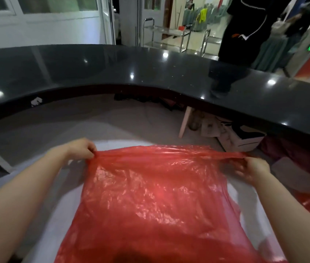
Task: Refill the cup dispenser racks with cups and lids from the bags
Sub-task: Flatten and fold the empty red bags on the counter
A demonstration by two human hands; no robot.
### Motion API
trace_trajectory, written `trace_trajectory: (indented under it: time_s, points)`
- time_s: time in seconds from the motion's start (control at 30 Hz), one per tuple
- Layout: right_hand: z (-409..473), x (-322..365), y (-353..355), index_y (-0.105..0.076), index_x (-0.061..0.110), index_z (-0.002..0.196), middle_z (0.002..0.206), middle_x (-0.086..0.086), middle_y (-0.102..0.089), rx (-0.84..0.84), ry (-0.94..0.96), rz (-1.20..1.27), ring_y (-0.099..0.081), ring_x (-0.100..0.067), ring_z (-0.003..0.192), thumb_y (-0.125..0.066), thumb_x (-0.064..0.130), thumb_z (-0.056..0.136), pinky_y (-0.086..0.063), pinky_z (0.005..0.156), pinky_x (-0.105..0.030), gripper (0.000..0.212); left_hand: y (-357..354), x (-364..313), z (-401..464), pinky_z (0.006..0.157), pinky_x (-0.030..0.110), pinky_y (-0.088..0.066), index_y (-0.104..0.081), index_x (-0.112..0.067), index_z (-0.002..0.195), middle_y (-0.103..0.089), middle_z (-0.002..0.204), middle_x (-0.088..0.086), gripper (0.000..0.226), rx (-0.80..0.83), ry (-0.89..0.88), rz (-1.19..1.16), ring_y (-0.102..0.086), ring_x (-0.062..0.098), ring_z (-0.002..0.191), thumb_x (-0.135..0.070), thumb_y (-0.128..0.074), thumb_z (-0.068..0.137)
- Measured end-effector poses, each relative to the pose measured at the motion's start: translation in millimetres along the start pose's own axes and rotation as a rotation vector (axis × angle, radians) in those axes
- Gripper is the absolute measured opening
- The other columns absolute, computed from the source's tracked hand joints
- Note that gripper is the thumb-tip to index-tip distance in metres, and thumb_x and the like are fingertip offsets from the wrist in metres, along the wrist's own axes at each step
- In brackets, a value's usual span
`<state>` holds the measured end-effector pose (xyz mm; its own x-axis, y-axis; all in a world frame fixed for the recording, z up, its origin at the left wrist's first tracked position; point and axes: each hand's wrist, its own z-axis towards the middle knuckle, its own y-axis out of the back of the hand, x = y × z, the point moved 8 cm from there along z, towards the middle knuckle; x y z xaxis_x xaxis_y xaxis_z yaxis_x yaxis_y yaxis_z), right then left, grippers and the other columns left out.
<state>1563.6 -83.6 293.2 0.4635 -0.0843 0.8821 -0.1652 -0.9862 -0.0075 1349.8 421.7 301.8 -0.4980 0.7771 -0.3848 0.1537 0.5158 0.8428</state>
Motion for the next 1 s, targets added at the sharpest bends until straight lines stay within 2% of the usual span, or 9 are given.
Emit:
trace_trajectory:
  time_s: [0.1, 0.17, 0.27, 0.37, 0.53, 0.6, 0.77, 0.87, 1.0]
  points:
    - [-2, 2, 3, -0.048, 0.014, 0.114, 0.082, -0.007, -0.07, -0.023, -0.008, 0.002, -0.067, -0.016, 0.053, -0.026, -0.005, 0.094, -0.051, 0.055, -0.035, 0.035, 10, -15, 3, 0.077, 0.022, -0.049, -0.069, -0.021, 0.076, -0.067, 0.074, -0.003, 0.01, -0.055, 0.035, 0.341, -0.061, 0.014, 0.076, -0.016, -0.06, 0.075]
    - [-2, 7, 3, -0.044, 0.018, 0.116, 0.097, -0.009, -0.065, -0.036, 0.016, -0.02, -0.066, -0.02, 0.063, -0.025, -0.006, 0.092, -0.046, 0.069, -0.039, 0.039, 14, -22, 5, 0.109, 0.049, -0.028, -0.063, -0.026, 0.066, -0.063, 0.075, -0.004, 0.01, -0.09, 0.085, 0.502, -0.057, 0.02, 0.094, -0.02, -0.057, 0.073]
    - [-5, 13, 6, -0.057, 0.003, 0.11, 0.08, -0.013, -0.064, -0.07, 0.12, -0.265, -0.056, -0.025, 0.051, -0.035, -0.007, 0.085, -0.042, 0.057, -0.031, 0.035, 3, -24, 5, 0.108, 0.069, 0.002, -0.054, -0.027, 0.064, -0.065, 0.097, 0.0, 0.011, -0.038, 0.16, 0.582, -0.046, 0.028, 0.122, -0.027, -0.055, 0.076]
    - [-17, 25, 8, -0.058, 0.011, 0.12, 0.097, -0.013, -0.066, -0.141, 0.375, -0.684, -0.061, -0.034, 0.085, -0.051, 0.007, 0.081, -0.043, 0.071, -0.033, 0.04, -9, -30, 7, 0.106, 0.071, 0.003, -0.057, -0.029, 0.067, -0.054, 0.136, -0.005, 0.01, -0.009, 0.113, 0.624, -0.024, 0.034, 0.141, -0.028, -0.055, 0.077]
    - [-69, 42, -57, -0.047, 0.022, 0.121, 0.063, 0.0, -0.054, -0.032, 0.906, -0.863, -0.052, -0.028, 0.061, -0.057, 0.016, 0.082, -0.038, 0.06, -0.033, 0.041, -8, -52, 7, 0.108, 0.069, -0.003, -0.07, -0.031, 0.101, -0.051, 0.138, -0.006, 0.029, -0.097, -0.012, 0.576, -0.024, 0.028, 0.142, -0.023, -0.054, 0.078]
    - [-91, 39, -101, -0.056, 0.02, 0.117, 0.079, -0.001, -0.063, 0.164, 1.07, -0.93, -0.06, -0.023, 0.074, -0.062, 0.02, 0.085, -0.046, 0.067, -0.033, 0.033, -7, -63, 5, 0.108, 0.069, -0.005, -0.07, -0.03, 0.1, -0.052, 0.136, -0.006, 0.028, -0.131, -0.054, 0.532, -0.028, 0.027, 0.141, -0.022, -0.055, 0.078]
    - [-118, -4, -202, -0.045, 0.021, 0.14, 0.142, 0.001, -0.047, 0.692, 1.037, -1.27, -0.04, -0.018, 0.133, -0.07, 0.043, 0.083, -0.032, 0.11, -0.034, 0.066, -4, -90, -3, 0.112, 0.061, -0.015, -0.068, -0.027, 0.085, -0.058, 0.101, -0.008, 0.011, -0.174, -0.195, 0.529, -0.051, 0.018, 0.114, -0.023, -0.06, 0.077]
    - [-129, -17, -240, -0.045, 0.02, 0.139, 0.136, -0.004, -0.048, 0.802, 1.009, -1.378, -0.044, -0.021, 0.125, -0.075, 0.045, 0.077, -0.038, 0.104, -0.034, 0.073, -2, -101, -6, 0.113, 0.057, -0.013, -0.068, -0.031, 0.088, -0.054, 0.091, -0.01, 0.013, -0.148, -0.255, 0.616, -0.05, 0.016, 0.112, -0.025, -0.06, 0.08]
    - [-138, -31, -261, -0.055, 0.016, 0.125, 0.11, -0.005, -0.061, 0.882, 1.005, -1.418, -0.056, -0.022, 0.101, -0.075, 0.023, 0.078, -0.04, 0.076, -0.026, 0.051, 3, -96, -4, 0.113, 0.061, -0.005, -0.066, -0.032, 0.092, -0.062, 0.095, -0.009, 0.014, -0.145, -0.258, 0.662, -0.048, 0.015, 0.113, -0.025, -0.057, 0.083]
